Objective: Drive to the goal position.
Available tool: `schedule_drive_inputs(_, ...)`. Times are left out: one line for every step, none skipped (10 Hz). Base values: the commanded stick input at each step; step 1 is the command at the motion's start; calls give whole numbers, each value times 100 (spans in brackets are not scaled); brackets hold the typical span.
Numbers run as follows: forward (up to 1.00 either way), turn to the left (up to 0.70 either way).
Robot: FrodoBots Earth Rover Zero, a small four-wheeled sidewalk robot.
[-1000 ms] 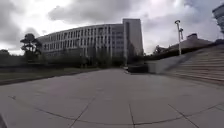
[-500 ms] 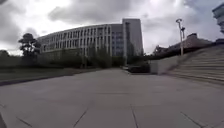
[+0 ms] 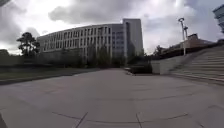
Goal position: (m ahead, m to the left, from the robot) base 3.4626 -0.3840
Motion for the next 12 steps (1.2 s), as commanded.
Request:
schedule_drive_inputs(70, 0)
schedule_drive_inputs(70, 0)
schedule_drive_inputs(70, 0)
schedule_drive_inputs(70, 0)
schedule_drive_inputs(70, 0)
schedule_drive_inputs(70, 0)
schedule_drive_inputs(70, 0)
schedule_drive_inputs(70, 0)
schedule_drive_inputs(70, 0)
schedule_drive_inputs(70, 0)
schedule_drive_inputs(70, 0)
schedule_drive_inputs(70, 0)
